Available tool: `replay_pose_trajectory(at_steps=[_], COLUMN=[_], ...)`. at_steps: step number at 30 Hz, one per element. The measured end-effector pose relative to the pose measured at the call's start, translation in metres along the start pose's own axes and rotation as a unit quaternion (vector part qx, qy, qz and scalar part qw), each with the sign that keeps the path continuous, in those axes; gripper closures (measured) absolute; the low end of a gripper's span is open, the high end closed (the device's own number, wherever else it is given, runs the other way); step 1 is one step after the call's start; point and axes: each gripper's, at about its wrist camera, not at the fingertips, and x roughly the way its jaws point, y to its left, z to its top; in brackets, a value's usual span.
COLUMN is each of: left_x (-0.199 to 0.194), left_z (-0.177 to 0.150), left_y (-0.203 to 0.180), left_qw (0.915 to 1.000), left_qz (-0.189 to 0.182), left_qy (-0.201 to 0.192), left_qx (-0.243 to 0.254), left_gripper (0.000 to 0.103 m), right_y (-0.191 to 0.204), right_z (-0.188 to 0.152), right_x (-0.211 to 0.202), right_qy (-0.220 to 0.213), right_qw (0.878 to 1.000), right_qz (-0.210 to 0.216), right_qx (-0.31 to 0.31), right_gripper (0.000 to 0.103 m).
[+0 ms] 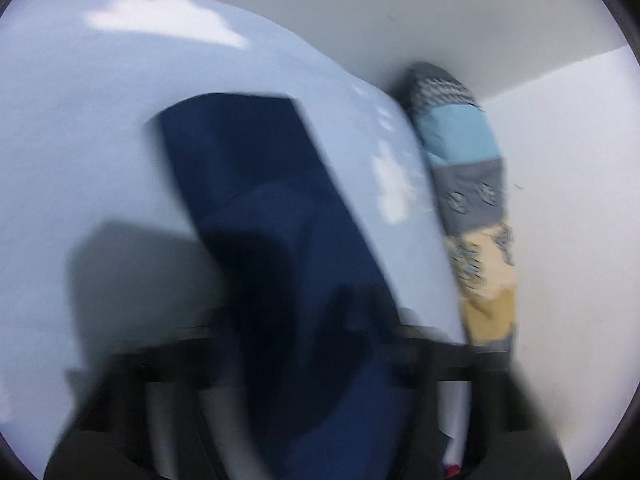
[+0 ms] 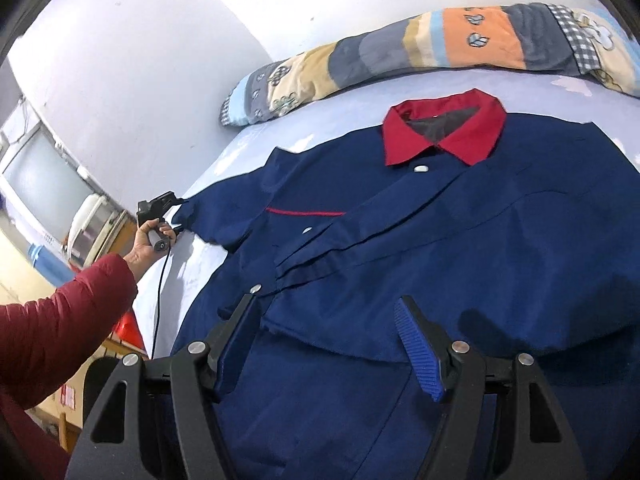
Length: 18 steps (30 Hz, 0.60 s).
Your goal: Fold large clothes
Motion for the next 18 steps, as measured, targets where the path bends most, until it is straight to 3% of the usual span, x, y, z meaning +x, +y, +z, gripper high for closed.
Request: replay_pose_trajectory(at_steps=[1,6,10,12,15,16,18], left_x=[0.001,-0.023,-0.054,-0.078,-0.113,-0.126,-0.143], left_z=[0.000,-0.023,-0.054,-0.080,-0.139,-0.172,-0.225], left_y=[-0.007,-0.060,-0.128,-0.172,-0.238,-0.267,-0.303], left_qw=[1.0000,0.9962,0.9836,0.9721,0.9467,0.9333,0.9151], left_qz=[0.000,-0.028,-0.052,-0.071,-0.103,-0.123,-0.151], left_qy=[0.002,-0.013,-0.006,-0.002,0.006,0.020,0.036], left_qx=[0.005,0.082,0.172,0.223,0.305,0.337,0.372], left_gripper=[0.101,0.101,0.101,0.101,0.101,0.101,0.101], right_y=[-0.002,-0.012,-0.021,-0.029,-0.041,-0.047,-0.055], right_z=[0.001,0.008,0.016,0.022,0.027,0.029,0.031], right_x=[0.000,-0.010,-0.034,-0.054,-0.083,-0.098,-0.118], right_qy=[-0.001,-0.022,-0.062,-0.092,-0.134,-0.154,-0.179], right_qw=[1.000,0.999,0.997,0.993,0.987,0.983,0.977], right_qz=[0.001,-0.001,-0.004,-0.011,-0.020,-0.026,-0.034], right_qx=[0.006,0.032,0.056,0.068,0.088,0.096,0.109], right_gripper=[0.032,0.033,0.033,0.033,0.033,0.033,0.033])
